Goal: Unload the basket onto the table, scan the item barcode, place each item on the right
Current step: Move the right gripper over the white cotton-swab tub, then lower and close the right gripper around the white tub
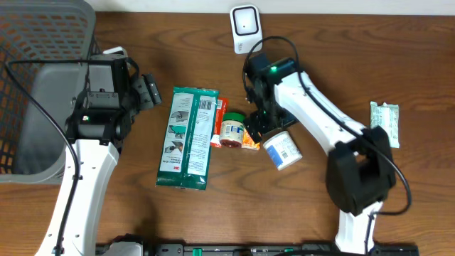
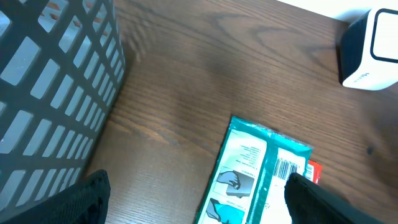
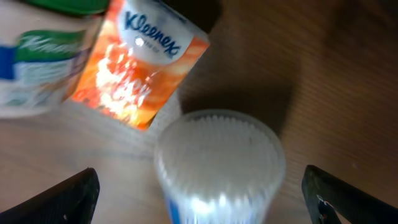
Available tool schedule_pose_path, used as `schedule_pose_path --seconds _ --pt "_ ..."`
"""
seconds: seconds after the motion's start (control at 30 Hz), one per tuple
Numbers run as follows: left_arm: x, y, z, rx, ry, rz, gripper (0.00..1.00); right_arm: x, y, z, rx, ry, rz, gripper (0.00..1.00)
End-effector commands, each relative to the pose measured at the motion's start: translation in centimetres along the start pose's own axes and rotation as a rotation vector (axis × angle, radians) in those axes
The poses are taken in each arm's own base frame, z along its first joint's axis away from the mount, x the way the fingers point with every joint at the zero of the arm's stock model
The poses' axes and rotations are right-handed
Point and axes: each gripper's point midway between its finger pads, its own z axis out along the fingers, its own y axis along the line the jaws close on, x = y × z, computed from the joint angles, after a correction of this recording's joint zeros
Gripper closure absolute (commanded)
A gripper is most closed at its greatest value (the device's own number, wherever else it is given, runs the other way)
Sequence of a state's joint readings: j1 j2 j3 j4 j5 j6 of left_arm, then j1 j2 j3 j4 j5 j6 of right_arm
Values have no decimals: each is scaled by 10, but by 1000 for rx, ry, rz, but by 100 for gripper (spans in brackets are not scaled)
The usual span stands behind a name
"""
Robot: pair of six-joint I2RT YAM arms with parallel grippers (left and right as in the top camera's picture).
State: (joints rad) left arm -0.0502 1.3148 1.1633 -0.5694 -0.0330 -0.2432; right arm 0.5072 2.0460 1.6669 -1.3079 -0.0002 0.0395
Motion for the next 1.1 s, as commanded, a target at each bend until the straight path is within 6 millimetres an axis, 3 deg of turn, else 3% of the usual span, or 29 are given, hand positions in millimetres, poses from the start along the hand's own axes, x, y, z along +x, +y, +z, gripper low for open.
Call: schedule_pose_path --seconds 0.0,0.33,0.73,0.9,1.07 --pt "-2 3 -2 -12 -10 -8 14 1 -1 14 29 43 1 1" --pt "-2 3 -2 -12 -10 -8 14 12 -11 35 90 114 -2 1" --pt "-2 3 -2 -12 -10 -8 14 12 -18 37 125 109 -4 2" --pt "-2 3 -2 -12 -10 -8 14 15 -19 38 129 120 -8 9" --pt "-2 3 -2 -12 -10 -8 14 18 -18 38 131 135 -11 10"
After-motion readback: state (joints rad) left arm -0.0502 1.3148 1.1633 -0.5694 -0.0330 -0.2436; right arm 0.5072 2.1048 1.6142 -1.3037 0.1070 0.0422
